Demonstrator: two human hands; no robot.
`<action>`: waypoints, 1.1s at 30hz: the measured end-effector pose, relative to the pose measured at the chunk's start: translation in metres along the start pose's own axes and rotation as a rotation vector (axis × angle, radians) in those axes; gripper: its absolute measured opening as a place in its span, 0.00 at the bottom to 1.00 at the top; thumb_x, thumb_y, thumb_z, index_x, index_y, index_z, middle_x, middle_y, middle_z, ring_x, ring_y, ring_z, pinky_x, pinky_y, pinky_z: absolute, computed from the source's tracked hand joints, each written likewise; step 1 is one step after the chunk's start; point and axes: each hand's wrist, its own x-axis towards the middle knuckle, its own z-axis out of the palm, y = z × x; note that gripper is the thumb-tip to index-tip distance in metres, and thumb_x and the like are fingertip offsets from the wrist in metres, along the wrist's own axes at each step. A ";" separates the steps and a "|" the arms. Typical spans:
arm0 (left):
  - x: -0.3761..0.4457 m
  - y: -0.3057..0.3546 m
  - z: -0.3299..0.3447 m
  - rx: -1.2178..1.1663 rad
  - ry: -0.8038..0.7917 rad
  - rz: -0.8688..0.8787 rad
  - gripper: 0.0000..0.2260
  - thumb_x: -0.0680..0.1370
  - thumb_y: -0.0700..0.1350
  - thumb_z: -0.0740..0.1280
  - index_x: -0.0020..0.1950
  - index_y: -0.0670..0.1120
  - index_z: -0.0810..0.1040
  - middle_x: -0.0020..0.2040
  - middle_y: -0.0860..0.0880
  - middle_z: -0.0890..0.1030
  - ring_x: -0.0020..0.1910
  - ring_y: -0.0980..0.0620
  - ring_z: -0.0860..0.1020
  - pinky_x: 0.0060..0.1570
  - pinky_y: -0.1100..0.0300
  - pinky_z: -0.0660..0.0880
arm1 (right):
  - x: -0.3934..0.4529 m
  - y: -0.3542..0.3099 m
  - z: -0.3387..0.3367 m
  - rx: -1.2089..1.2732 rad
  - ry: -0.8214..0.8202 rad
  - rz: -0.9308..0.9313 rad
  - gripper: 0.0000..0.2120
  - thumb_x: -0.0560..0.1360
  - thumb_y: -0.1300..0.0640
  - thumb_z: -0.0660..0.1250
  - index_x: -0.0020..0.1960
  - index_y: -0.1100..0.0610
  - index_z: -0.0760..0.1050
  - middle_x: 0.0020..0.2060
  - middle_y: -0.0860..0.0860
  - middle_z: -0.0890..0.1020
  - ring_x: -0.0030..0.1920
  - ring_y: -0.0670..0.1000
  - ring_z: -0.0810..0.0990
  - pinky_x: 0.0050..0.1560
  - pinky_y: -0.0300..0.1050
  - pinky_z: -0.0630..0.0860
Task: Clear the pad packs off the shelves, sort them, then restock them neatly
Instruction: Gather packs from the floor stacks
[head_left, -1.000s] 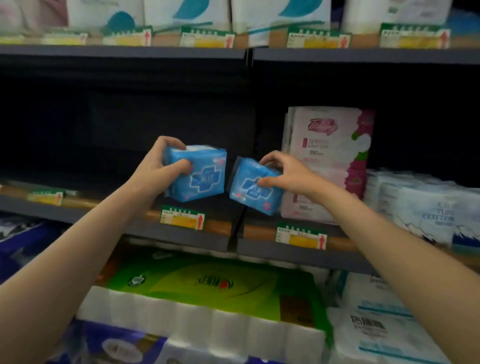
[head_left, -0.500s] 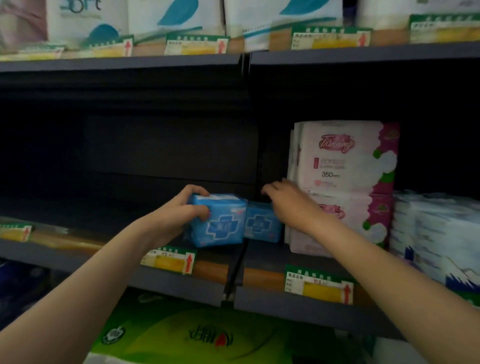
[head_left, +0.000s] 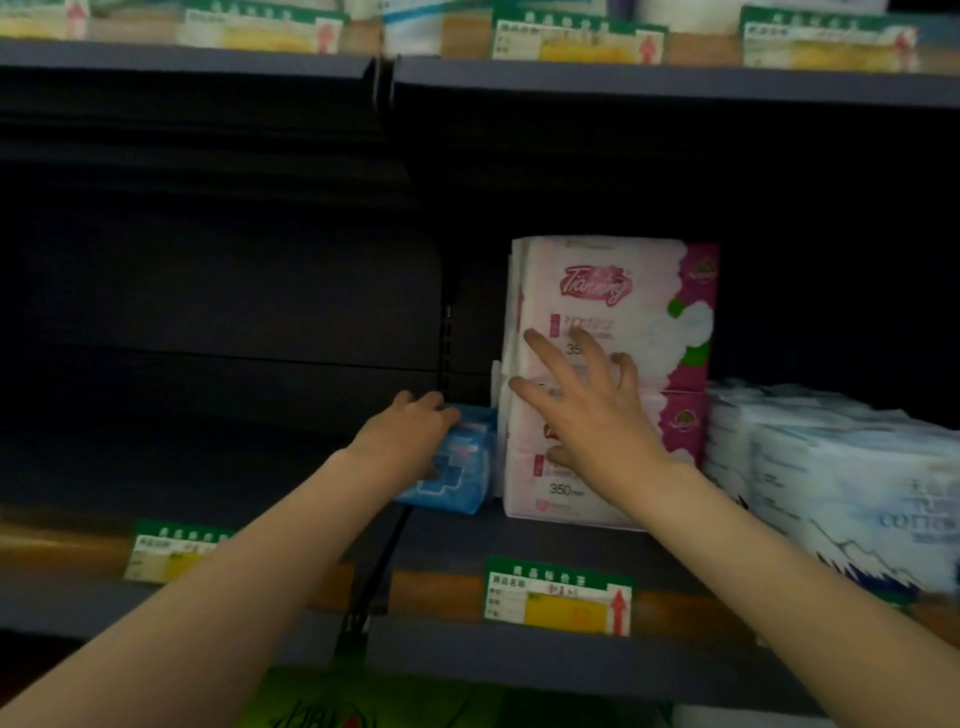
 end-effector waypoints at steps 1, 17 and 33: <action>0.008 0.003 0.003 0.015 -0.007 -0.019 0.28 0.77 0.45 0.67 0.74 0.47 0.59 0.70 0.45 0.62 0.67 0.42 0.62 0.63 0.50 0.69 | -0.001 0.000 0.002 -0.029 -0.005 0.002 0.41 0.60 0.61 0.79 0.69 0.48 0.67 0.76 0.55 0.54 0.71 0.64 0.49 0.62 0.70 0.60; -0.081 0.003 -0.006 -0.554 0.722 -0.072 0.15 0.74 0.36 0.63 0.61 0.41 0.75 0.59 0.39 0.72 0.58 0.41 0.73 0.57 0.52 0.70 | -0.052 -0.016 -0.036 0.294 -0.025 -0.034 0.28 0.73 0.56 0.68 0.71 0.53 0.64 0.74 0.57 0.56 0.72 0.62 0.54 0.68 0.60 0.58; -0.401 0.125 0.273 -0.509 -0.361 -0.049 0.15 0.76 0.43 0.61 0.63 0.47 0.73 0.64 0.45 0.70 0.62 0.43 0.69 0.60 0.49 0.65 | -0.403 -0.240 0.127 0.510 -1.170 -0.614 0.24 0.77 0.51 0.63 0.71 0.54 0.63 0.69 0.56 0.64 0.68 0.58 0.62 0.65 0.52 0.62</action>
